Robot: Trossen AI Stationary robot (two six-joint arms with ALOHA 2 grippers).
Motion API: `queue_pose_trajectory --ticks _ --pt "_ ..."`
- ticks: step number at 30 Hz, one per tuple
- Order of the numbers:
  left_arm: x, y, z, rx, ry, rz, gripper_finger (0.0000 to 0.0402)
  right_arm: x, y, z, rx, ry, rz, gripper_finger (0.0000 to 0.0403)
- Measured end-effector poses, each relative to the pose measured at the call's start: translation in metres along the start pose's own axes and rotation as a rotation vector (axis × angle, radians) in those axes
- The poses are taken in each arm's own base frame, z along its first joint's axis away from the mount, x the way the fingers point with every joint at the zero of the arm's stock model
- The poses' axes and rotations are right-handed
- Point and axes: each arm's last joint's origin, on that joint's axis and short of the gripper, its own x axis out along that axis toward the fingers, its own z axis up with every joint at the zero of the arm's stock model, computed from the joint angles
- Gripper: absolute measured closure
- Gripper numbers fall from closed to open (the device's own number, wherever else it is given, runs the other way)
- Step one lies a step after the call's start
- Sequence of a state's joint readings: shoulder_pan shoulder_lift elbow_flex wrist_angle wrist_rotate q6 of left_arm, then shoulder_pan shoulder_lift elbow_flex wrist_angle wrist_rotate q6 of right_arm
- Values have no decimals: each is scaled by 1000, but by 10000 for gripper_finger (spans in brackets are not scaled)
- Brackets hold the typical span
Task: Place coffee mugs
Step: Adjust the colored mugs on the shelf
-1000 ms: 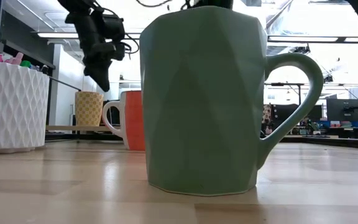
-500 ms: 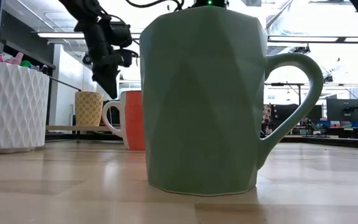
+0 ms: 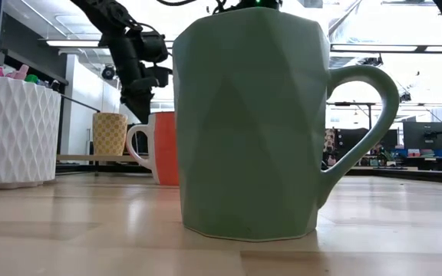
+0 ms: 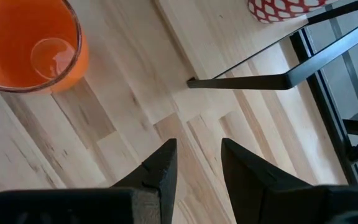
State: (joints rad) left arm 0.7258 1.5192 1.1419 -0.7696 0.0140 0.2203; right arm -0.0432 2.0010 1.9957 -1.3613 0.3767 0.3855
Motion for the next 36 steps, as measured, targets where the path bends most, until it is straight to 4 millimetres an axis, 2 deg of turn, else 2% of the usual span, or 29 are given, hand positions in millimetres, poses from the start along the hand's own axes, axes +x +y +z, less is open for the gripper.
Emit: queue_pose_trajectory --ticks 22,30,36 --pt "-1 3 12 -6 -126 28 342 0 0 0 26 0 7 300" --pt "-1 -13 5 6 -34 -45 342 0 0 0 26 0 6 300" --pt "-1 -20 14 33 -113 -37 342 0 0 1 30 -6 2 300"
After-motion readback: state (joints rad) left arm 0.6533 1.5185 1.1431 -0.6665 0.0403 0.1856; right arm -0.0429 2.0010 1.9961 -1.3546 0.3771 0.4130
